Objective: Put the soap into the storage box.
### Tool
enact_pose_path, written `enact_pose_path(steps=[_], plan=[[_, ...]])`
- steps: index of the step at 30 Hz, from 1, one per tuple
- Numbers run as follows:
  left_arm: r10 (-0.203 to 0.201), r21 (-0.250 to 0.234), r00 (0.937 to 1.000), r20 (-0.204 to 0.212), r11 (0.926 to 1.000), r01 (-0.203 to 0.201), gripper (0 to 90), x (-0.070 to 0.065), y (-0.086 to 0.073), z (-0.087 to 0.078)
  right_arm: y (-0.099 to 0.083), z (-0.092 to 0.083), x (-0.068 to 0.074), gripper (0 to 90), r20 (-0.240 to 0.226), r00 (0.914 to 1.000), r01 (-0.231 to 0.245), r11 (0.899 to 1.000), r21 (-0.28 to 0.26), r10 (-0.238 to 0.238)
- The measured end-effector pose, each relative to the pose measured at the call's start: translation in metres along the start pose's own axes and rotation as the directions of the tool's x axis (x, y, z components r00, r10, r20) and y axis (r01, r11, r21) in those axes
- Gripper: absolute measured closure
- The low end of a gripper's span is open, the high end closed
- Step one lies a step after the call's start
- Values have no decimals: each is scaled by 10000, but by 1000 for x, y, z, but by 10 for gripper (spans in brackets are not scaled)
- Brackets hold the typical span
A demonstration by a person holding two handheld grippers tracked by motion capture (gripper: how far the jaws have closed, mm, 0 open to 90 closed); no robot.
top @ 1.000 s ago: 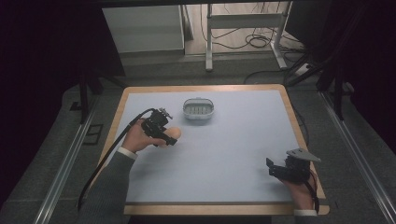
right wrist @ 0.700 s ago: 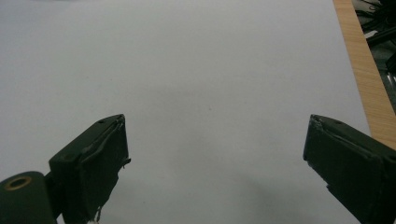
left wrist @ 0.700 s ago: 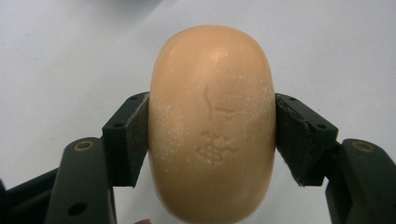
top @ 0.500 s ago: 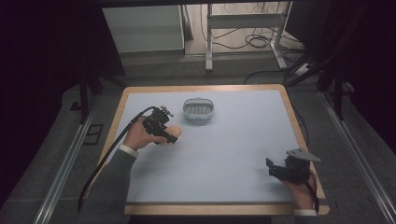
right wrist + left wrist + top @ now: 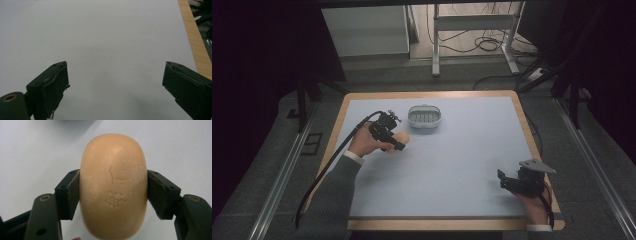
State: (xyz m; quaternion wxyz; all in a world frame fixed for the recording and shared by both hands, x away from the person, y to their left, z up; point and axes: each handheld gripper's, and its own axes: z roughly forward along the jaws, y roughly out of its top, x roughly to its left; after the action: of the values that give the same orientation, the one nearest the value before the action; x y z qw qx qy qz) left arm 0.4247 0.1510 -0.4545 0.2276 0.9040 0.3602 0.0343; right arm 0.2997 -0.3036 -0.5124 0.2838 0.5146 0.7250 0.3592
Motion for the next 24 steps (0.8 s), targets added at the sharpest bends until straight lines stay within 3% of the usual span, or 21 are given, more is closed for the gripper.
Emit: enact_pose_path(steps=[24], plan=[[348, -32, 9993, -159, 9994, -348, 327, 1, 23, -1, -1, 1, -2, 66, 33, 10000, -2, 10000, 26, 2]])
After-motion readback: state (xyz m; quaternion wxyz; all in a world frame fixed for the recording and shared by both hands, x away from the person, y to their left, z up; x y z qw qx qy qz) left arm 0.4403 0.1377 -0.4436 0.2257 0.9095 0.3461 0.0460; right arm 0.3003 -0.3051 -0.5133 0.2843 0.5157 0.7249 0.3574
